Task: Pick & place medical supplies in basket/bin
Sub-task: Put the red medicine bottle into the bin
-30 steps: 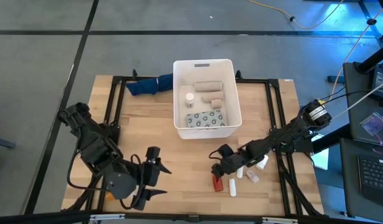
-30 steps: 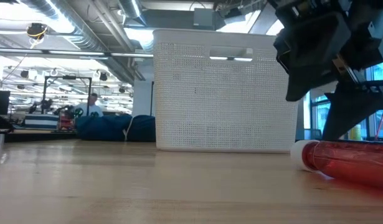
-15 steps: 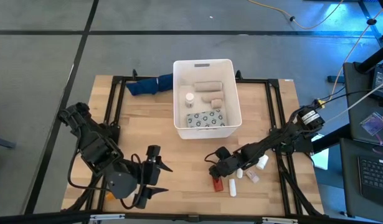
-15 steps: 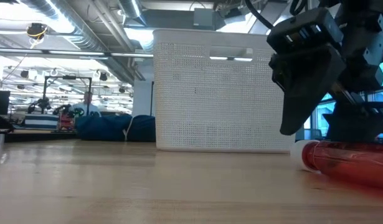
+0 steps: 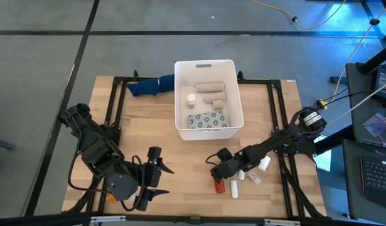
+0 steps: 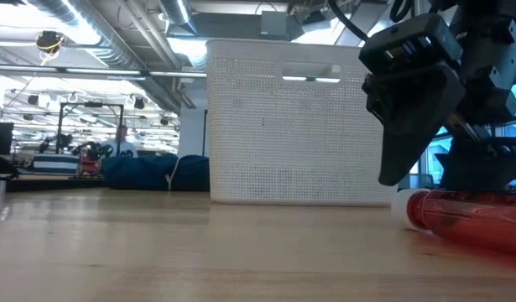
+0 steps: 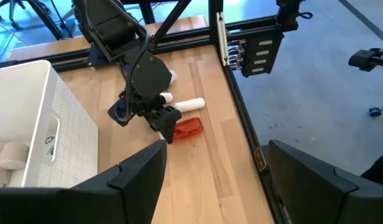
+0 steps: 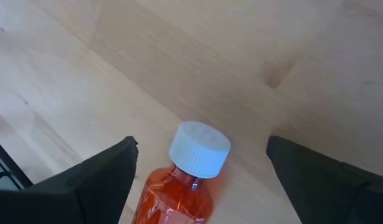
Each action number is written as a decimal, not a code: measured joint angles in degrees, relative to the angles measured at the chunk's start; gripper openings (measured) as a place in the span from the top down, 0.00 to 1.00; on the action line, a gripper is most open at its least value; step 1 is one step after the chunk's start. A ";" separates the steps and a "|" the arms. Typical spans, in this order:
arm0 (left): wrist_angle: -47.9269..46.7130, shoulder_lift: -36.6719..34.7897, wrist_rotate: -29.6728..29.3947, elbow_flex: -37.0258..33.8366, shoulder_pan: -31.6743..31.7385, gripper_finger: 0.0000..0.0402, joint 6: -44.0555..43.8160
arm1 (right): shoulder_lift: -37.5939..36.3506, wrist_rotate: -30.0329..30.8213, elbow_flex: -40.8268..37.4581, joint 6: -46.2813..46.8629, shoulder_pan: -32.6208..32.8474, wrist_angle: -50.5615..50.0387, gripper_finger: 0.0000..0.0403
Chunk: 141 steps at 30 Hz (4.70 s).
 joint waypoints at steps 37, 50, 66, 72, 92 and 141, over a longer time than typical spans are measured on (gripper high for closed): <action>-0.02 -0.02 0.06 0.00 0.02 0.33 -0.02 | -6.44 2.64 2.87 -35.87 -4.07 -3.69 0.61; -0.04 -0.02 0.20 0.00 0.02 0.33 -0.02 | -8.83 -14.28 11.27 -57.83 -5.04 -2.87 0.61; -0.04 -0.02 -0.42 0.00 0.01 0.33 -0.02 | -8.81 -16.41 11.72 -60.36 -3.32 -7.36 0.28; -0.04 -0.02 -1.11 0.00 0.00 0.32 -0.02 | -8.83 -5.62 11.72 -72.06 1.10 -16.32 0.31; 0.00 -0.02 -8.04 0.02 0.04 0.32 -0.02 | -0.49 -4.42 9.75 -82.80 2.49 -16.50 0.40; 5.50 -0.02 -6.13 0.02 3.92 0.33 6.45 | 3.23 -10.33 59.88 -67.32 -4.82 -44.90 0.70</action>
